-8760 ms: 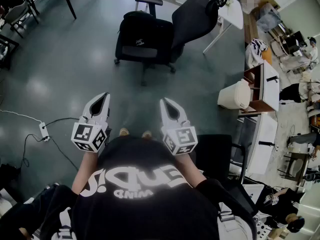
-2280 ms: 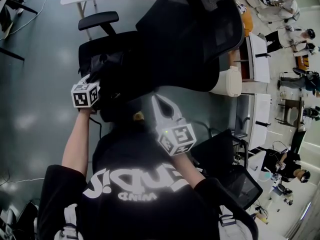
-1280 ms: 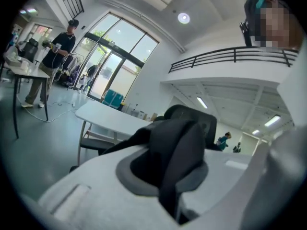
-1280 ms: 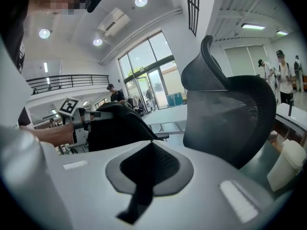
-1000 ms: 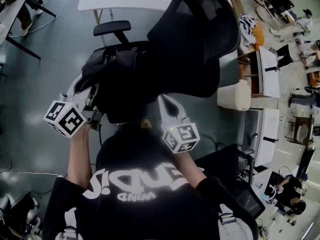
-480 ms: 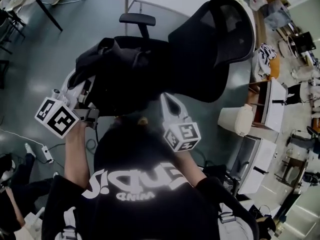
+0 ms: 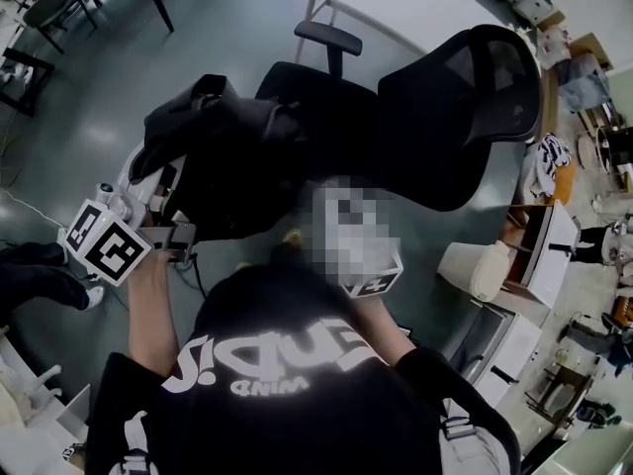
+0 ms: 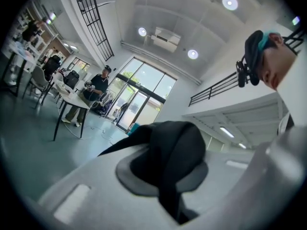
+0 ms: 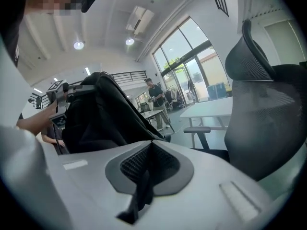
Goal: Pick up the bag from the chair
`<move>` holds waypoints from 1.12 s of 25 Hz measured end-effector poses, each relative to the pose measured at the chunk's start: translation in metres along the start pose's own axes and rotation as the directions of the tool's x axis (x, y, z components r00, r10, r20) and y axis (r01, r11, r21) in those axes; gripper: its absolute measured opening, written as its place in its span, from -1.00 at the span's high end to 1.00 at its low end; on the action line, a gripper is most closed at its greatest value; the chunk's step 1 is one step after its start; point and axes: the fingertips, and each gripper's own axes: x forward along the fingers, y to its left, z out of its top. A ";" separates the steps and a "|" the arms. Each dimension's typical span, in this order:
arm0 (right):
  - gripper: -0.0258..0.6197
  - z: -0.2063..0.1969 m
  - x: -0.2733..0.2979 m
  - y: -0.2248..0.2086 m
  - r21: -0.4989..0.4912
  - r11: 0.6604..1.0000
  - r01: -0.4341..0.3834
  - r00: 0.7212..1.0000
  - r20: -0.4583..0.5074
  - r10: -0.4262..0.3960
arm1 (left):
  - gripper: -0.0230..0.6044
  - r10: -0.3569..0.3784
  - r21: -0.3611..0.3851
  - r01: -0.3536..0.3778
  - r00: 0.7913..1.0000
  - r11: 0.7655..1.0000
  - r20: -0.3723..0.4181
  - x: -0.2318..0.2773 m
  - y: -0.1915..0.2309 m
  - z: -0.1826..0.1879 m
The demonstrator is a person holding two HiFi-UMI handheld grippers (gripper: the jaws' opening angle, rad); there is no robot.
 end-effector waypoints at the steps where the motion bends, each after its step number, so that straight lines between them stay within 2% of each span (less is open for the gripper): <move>1: 0.92 -0.002 0.003 0.008 -0.002 1.000 -0.014 1.000 -0.003 0.014 | 0.82 0.012 0.010 -0.012 1.000 1.000 0.004 -0.010 0.001 0.002; 8: 0.92 -0.020 0.014 0.064 -0.036 0.994 -0.101 0.994 -0.043 0.099 | 0.82 0.105 0.069 -0.106 0.994 0.992 0.019 -0.080 0.018 0.010; 15: 0.92 -0.035 0.022 0.106 -0.049 0.987 -0.154 0.986 -0.070 0.150 | 0.82 0.202 0.083 -0.202 0.979 0.976 0.015 -0.144 0.038 0.006; 20: 0.92 -0.036 0.026 0.128 -0.063 0.983 -0.174 0.983 -0.064 0.170 | 0.82 0.271 0.062 -0.269 0.962 0.961 -0.028 -0.183 0.057 -0.019; 28: 0.92 -0.044 0.034 0.143 -0.096 0.978 -0.184 0.981 -0.078 0.177 | 0.82 0.357 0.030 -0.356 0.930 0.934 -0.088 -0.217 0.095 -0.075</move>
